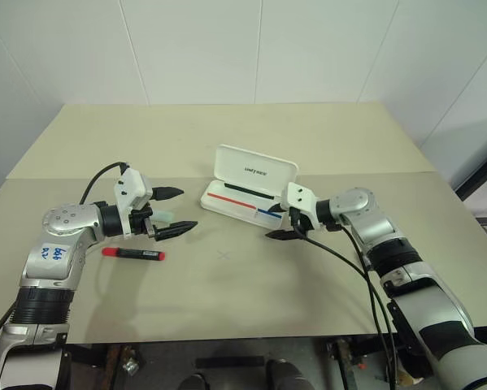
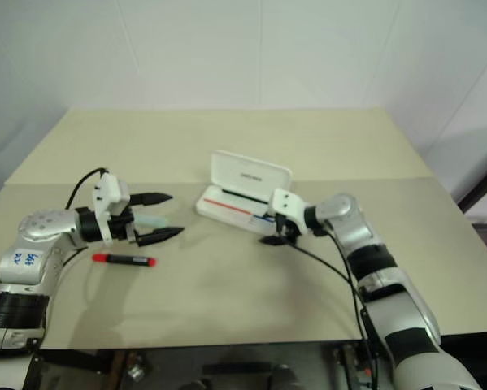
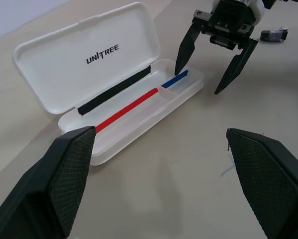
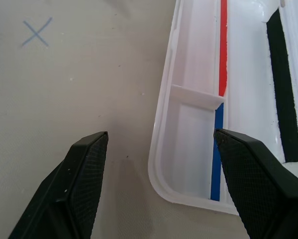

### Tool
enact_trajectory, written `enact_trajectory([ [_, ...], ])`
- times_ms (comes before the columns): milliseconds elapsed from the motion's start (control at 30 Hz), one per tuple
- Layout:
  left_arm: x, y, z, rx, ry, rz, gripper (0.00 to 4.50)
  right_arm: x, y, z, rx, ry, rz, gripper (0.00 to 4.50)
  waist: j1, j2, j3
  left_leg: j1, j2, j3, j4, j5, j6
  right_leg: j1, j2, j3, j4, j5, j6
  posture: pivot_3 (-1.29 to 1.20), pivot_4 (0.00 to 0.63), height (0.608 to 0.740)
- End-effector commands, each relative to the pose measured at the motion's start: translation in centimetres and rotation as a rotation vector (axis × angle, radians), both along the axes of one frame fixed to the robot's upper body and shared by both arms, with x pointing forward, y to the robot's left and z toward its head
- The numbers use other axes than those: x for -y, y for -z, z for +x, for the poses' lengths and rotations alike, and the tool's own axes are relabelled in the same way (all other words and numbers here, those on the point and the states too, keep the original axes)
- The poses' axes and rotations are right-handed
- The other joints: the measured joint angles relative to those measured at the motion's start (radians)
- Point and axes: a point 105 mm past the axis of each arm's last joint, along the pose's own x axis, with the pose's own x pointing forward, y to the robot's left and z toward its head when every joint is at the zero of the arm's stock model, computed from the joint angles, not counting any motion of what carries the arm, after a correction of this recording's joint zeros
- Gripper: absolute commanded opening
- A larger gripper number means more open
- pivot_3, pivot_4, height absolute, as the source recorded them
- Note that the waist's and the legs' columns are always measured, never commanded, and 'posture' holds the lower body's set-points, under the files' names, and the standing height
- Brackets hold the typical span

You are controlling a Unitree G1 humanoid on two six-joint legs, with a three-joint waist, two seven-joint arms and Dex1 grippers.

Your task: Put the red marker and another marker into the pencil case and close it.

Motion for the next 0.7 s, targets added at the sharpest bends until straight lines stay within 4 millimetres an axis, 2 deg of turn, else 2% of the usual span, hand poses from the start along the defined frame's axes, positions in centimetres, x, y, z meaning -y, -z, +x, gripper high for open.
enact_trajectory([
  [33, 0.1, -1.2, -0.5, 0.057, 0.005, -0.009, 4.50, -0.7, -1.6, -0.2, 0.044, -0.032, 0.001, 3.56, 0.000, 0.000, 0.000, 0.000, 0.000, 0.000, 0.000, 0.000, 0.000, 0.000, 0.000, 0.000, 0.000, 0.000, 0.000, 0.00, 0.150, 0.740],
  [333, 0.3, -1.3, -0.4, 0.065, 0.001, -0.019, 4.50, 0.3, 0.1, -0.3, -0.019, -0.003, -0.066, 3.56, 0.000, 0.000, 0.000, 0.000, 0.000, 0.000, 0.000, 0.000, 0.000, 0.000, 0.000, 0.000, 0.001, 0.000, 0.000, 0.00, 0.150, 0.740],
  [567, 0.4, -1.5, -0.3, 0.072, 0.002, -0.023, 4.50, 0.3, 1.0, 0.1, -0.030, 0.011, -0.109, 3.56, 0.001, 0.000, 0.000, 0.000, 0.000, 0.000, 0.001, 0.000, 0.000, 0.000, 0.000, 0.000, 0.001, 0.000, 0.000, 0.00, 0.150, 0.740],
  [667, 0.6, -1.6, -0.2, 0.076, 0.004, -0.024, 4.50, 0.3, 1.1, 0.7, -0.020, 0.028, -0.135, 2.98, 0.000, 0.000, 0.000, 0.001, 0.000, 0.000, 0.001, 0.000, 0.000, 0.000, 0.000, 0.000, 0.002, 0.000, 0.000, 0.00, 0.150, 0.740],
  [700, 0.6, -1.6, -0.2, 0.077, 0.005, -0.025, 4.50, 0.4, 1.2, 0.8, -0.009, 0.032, -0.149, 2.60, 0.000, 0.000, 0.000, 0.001, 0.000, 0.000, 0.001, 0.000, 0.000, 0.000, 0.000, 0.000, 0.002, 0.000, 0.000, 0.00, 0.150, 0.740],
])
